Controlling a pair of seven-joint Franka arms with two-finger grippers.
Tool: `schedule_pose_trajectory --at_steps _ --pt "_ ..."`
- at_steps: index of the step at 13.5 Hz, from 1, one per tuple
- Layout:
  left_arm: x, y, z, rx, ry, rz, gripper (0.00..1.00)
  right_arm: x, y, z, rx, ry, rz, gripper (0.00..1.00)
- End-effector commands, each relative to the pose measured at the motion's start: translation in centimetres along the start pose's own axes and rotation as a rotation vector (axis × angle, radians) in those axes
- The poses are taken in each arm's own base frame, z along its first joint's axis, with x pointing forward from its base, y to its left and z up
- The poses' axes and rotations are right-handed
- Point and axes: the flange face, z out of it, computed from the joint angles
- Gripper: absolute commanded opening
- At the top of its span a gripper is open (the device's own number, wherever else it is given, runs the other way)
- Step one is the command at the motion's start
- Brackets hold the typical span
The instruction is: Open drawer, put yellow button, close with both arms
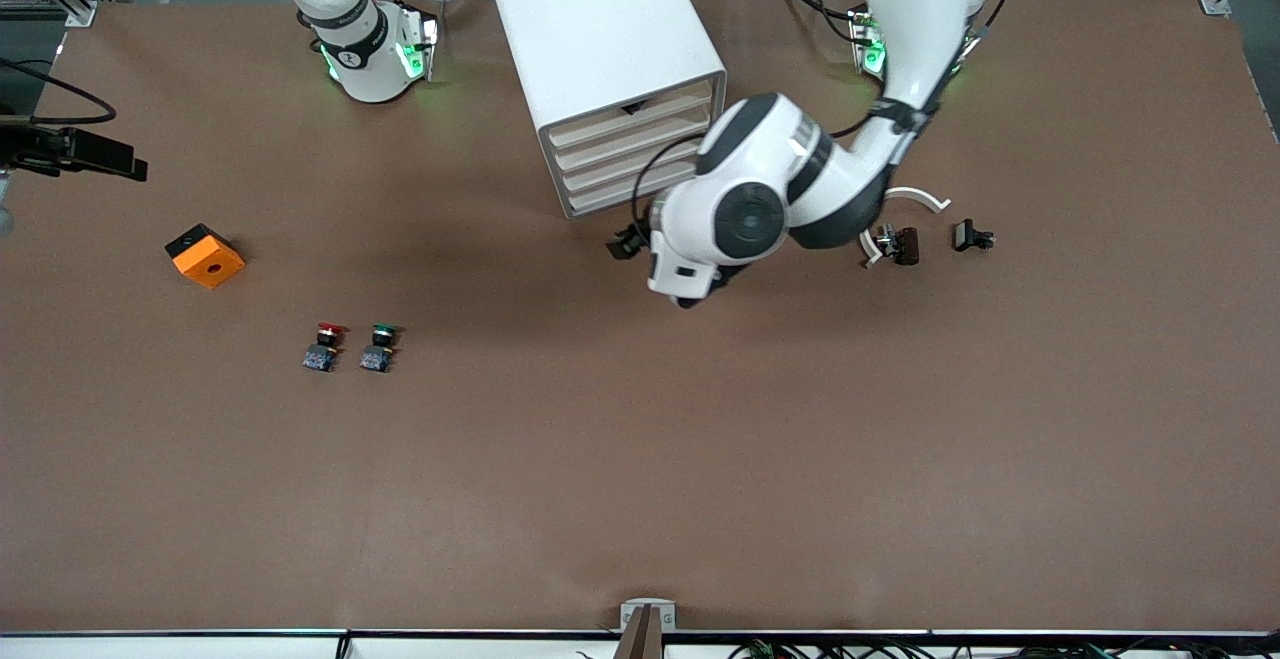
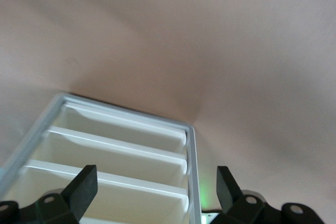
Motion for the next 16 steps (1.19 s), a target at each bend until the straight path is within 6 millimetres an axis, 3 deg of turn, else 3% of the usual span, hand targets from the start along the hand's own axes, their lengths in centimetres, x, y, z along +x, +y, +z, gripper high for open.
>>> schedule_pose_trajectory --at_steps 1,4,6,8,12,16 --pt "0.3 -4.0 -8.9 -0.032 0.153 0.004 1.0 -3.4 -0.2 0.4 0.006 0.073 0.0 1.0" --pt "5.1 -10.2 -17.3 -0.063 0.179 -0.048 1.0 -3.5 0.6 -0.4 0.013 0.123 0.011 1.0" --pt "8.1 -16.0 -22.5 -0.061 0.174 -0.052 1.0 -3.8 1.2 -0.9 0.023 0.141 0.022 1.0" --pt "10.7 -21.2 -25.5 -0.034 0.152 0.001 1.0 -4.2 1.1 -1.5 0.025 0.163 0.02 1.0" --pt "12.6 -29.6 -29.9 0.047 0.168 0.2 1.0 -4.3 1.6 -2.1 0.025 0.189 0.017 1.0" --pt "10.4 -33.6 -31.5 0.145 0.236 0.32 1.0 -4.4 1.6 -2.3 0.026 0.206 0.017 1.0"
